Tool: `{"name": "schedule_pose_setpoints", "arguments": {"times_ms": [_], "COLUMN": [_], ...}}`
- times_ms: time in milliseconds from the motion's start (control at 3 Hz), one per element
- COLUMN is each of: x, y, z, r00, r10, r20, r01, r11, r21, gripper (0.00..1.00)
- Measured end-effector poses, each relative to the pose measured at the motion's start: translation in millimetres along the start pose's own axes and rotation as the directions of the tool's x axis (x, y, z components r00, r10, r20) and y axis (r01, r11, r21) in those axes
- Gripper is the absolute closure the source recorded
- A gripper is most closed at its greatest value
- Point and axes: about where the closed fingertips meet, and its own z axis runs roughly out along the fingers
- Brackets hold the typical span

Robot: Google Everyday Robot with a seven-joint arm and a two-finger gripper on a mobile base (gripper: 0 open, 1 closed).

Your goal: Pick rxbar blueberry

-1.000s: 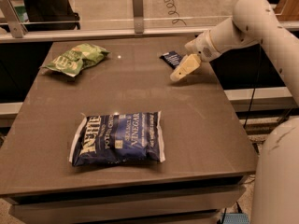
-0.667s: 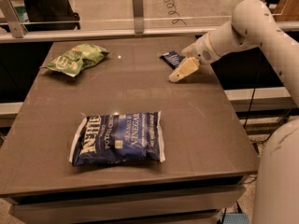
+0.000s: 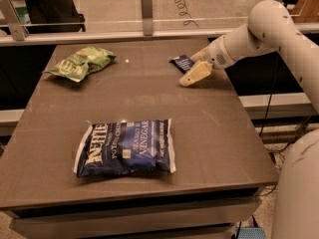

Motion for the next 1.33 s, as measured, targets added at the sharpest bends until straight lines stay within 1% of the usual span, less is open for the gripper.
{"name": "schedule_pose_setpoints", "arguments": {"times_ms": [333, 667, 1000, 1333], "x": [-3.5, -6.2, -6.5, -19.7], "y": [-0.1, -0.3, -0.3, -4.4], "z": [-3.2, -5.7, -6.0, -30.6], "r00": [1.0, 1.0, 1.0, 0.997], "r10": [0.0, 0.0, 0.0, -0.023], "r20": [0.0, 0.0, 0.0, 0.067], "r01": [0.0, 0.0, 0.0, 0.02], "r11": [1.0, 1.0, 1.0, 0.9987], "r21": [0.0, 0.0, 0.0, 0.046], "gripper": [0.87, 1.0, 1.0, 1.0]}}
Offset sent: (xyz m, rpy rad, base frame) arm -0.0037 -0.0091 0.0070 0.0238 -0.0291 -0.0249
